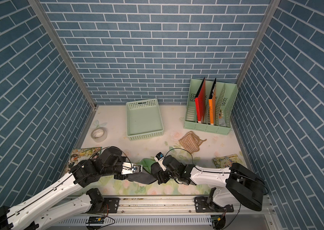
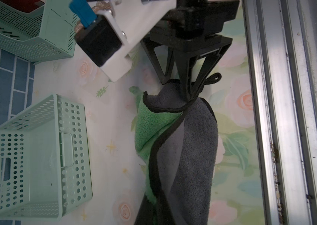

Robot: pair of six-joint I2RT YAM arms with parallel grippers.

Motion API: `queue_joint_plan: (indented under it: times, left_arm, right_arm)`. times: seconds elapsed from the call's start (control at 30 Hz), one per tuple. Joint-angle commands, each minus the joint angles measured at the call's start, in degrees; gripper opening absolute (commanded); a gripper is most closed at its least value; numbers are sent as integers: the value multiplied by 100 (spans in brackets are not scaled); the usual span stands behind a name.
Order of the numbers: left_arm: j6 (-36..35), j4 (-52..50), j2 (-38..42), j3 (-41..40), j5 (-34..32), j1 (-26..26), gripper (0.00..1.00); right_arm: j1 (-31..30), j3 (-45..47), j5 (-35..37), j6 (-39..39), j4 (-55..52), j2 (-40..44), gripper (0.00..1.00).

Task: Fold the square dishcloth
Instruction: Flatten out the cleaning item at the center of the board.

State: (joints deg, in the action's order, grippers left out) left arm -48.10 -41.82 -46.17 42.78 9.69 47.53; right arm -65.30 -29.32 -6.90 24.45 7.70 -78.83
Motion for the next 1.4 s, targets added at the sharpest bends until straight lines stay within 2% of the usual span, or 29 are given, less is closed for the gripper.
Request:
queue_joint_plan:
  times: [0.0,0.07,0.17,0.27,0.4,0.53,0.67,0.77,0.9,0.93,1.1,1.37]
  left_arm:
    - [-27,-131,-38,153,-93,-42,0]
    - [-24,-161,-29,200,-105,-42,0]
    - [-7,-177,8,230,-136,-50,0]
    - [5,-185,8,230,-183,-51,0]
    - [13,-169,-11,251,-291,-51,0]
    - [26,-185,-20,357,-295,-53,0]
    - [70,-224,-41,421,-284,-58,0]
    - [74,-259,-39,440,-309,-57,0]
    - [82,-293,1,458,-310,-59,0]
    - [83,-310,14,459,-316,-59,0]
    - [78,-277,123,508,-470,-59,0]
    - [272,-277,577,1143,-567,-90,0]
  right_arm:
    - [-225,-255,342,-253,-246,-273,65]
    - [-241,-357,666,-252,-389,-357,60]
    - [-260,-396,641,-267,-308,-278,56]
    - [-438,-413,571,-405,-321,-26,61]
    - [-908,-538,1236,-476,-647,162,66]
    - [-1173,-542,1880,-383,-580,-54,62]
    - [-1260,-725,1979,-414,-458,-548,58]
    - [-1307,-921,2275,-421,-531,-817,50]
    - [-1310,-964,2658,-368,-520,-859,26]
    - [-1310,-943,2713,-361,-508,-772,20]
    - [-1306,-771,2826,-377,-766,212,1]
    - [-1293,-744,2927,-134,-1636,2611,0]
